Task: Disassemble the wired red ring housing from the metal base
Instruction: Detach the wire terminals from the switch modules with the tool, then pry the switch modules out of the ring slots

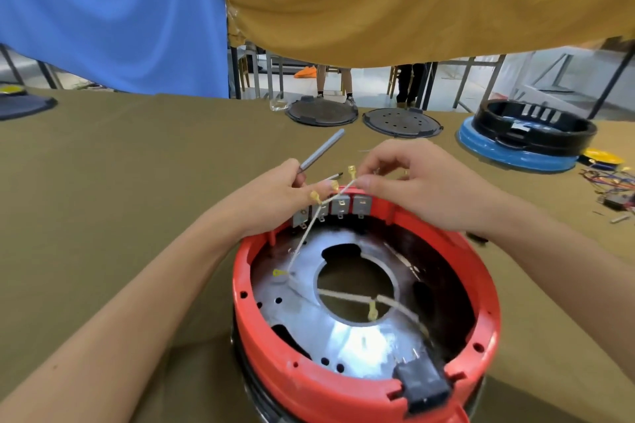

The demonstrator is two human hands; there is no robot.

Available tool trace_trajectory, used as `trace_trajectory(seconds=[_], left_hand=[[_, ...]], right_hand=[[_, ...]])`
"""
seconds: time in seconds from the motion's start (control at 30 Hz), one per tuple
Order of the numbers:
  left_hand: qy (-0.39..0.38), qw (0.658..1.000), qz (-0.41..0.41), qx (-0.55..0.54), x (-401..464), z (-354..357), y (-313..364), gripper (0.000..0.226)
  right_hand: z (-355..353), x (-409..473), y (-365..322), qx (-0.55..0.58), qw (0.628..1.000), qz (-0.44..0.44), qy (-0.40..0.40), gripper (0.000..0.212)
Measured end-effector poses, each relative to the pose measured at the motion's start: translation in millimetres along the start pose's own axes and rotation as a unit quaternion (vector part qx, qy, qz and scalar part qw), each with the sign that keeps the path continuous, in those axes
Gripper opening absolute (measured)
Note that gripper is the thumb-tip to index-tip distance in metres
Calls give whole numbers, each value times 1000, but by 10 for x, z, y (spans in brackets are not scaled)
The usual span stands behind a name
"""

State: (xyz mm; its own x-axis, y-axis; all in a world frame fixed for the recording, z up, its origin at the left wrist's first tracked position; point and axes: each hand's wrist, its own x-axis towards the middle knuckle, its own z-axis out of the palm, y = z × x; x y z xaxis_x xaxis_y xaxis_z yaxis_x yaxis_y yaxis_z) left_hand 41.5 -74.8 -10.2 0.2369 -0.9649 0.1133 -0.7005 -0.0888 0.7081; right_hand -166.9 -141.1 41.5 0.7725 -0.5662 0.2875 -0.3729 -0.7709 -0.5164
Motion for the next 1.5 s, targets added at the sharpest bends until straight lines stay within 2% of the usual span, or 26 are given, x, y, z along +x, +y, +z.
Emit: trace_trajectory(seconds=[0.1,0.2,0.3,0.47,0.5,0.53,0.63,0.7,0.77,0.83,0.9,0.97,1.03,1.1,1.17,1.23,1.33,1.43,1.5], left_hand=[[-13,998,-29,-55,0,-23,-20,46],[-27,996,-35,-73,-22,-31,-14,42],[-29,994,-45,-94,-45,-41,-12,39],[-33,992,-62,-104,-63,-46,-29,40],[-30,992,-63,-101,-60,-44,-29,42],[-27,993,-63,-100,-61,-41,-28,44],[-19,993,-64,-101,-60,-42,-32,50],[-18,993,-63,-101,-56,-39,-39,52],[-17,993,-62,-98,-47,-32,-53,55],[-17,993,-65,-99,-36,-35,-65,58],[-18,992,-66,-103,-32,-37,-80,58],[-18,992,-67,-104,-26,-36,-89,57],[-17,992,-67,-107,-25,-37,-90,54],[-26,990,-67,-126,-32,-45,-78,53],[-41,983,-70,-164,-49,-55,-65,54],[-48,979,-70,-184,-67,-55,-60,53],[-39,982,-61,-172,-59,-40,-78,52],[-36,979,-66,-188,-62,-39,-85,53],[-38,977,-66,-200,-74,-54,-77,59]], right_hand=[[-128,39,109,124,990,57,25,12],[-121,74,305,269,949,161,46,14],[-75,106,467,414,873,251,60,12],[-79,119,720,631,681,335,159,18],[-85,106,776,638,666,342,182,18],[-88,93,831,629,665,349,201,16],[-73,27,1012,539,712,384,235,14],[-47,-14,1109,420,783,393,237,15],[1,-31,1168,246,871,370,212,16],[53,-24,1221,56,924,330,182,15],[79,-9,1277,-53,935,307,168,16],[73,-5,1345,-101,933,310,150,19],[46,-23,1396,-107,930,322,143,25],[4,-49,1412,-98,928,316,172,31],[-34,-83,1362,-97,935,272,205,25],[-39,-108,1280,-60,959,196,197,14],[24,-100,1129,-52,984,126,116,15],[85,-75,1127,-150,977,154,9,27],[71,-88,1120,-164,971,174,-1,28]])
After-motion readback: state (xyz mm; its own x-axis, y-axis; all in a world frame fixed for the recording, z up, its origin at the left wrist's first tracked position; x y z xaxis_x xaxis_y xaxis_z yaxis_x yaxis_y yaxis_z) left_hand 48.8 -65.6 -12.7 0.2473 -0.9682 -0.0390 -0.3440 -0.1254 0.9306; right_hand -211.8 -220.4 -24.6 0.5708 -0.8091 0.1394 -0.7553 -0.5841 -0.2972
